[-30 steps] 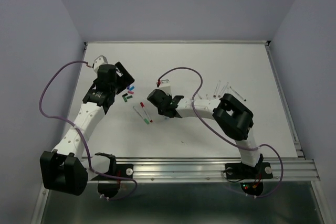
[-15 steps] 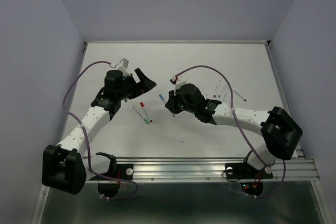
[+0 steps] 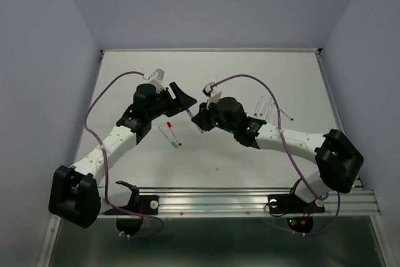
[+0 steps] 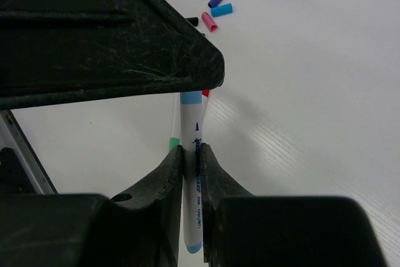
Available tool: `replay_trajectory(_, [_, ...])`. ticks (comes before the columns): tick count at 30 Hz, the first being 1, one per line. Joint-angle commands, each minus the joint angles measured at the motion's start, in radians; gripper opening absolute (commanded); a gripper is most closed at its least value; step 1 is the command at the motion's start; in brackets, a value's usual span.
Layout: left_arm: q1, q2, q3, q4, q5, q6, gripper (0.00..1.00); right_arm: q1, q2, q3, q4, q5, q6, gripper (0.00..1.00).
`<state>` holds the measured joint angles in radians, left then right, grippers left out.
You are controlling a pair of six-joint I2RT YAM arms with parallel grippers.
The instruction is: Open the pen caps
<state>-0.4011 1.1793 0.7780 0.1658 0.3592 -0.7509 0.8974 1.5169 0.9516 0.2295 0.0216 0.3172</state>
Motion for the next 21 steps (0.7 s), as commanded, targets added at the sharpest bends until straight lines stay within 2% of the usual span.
replay_trajectory(1, [-0.008, -0.006, 0.007, 0.060, -0.008, -0.010, 0.76, 0.001, -0.063, 0.000, 0.106, 0.012, -0.013, 0.01])
replay_trajectory(4, [-0.008, -0.009, 0.007, 0.063, -0.014, -0.013, 0.75, 0.001, -0.080, -0.013, 0.117, 0.006, -0.012, 0.01])
replay_trajectory(6, [-0.010, -0.007, 0.009, 0.073, -0.006, -0.018, 0.71, 0.001, -0.083, -0.014, 0.120, 0.008, -0.009, 0.01])
replay_trajectory(15, [-0.018, -0.017, -0.002, 0.103, 0.009, -0.039, 0.37, 0.001, -0.067, -0.002, 0.133, 0.008, -0.023, 0.01])
replay_trajectory(17, [-0.018, -0.020, -0.003, 0.100, 0.003, -0.039, 0.34, 0.001, -0.066, -0.004, 0.128, 0.008, -0.027, 0.01])
replay_trajectory(20, [-0.019, -0.023, -0.005, 0.092, -0.012, -0.042, 0.19, 0.001, -0.069, -0.004, 0.111, 0.000, -0.035, 0.01])
replay_trajectory(21, [-0.019, -0.021, -0.005, 0.092, -0.014, -0.042, 0.10, 0.001, -0.064, 0.001, 0.094, -0.008, -0.039, 0.01])
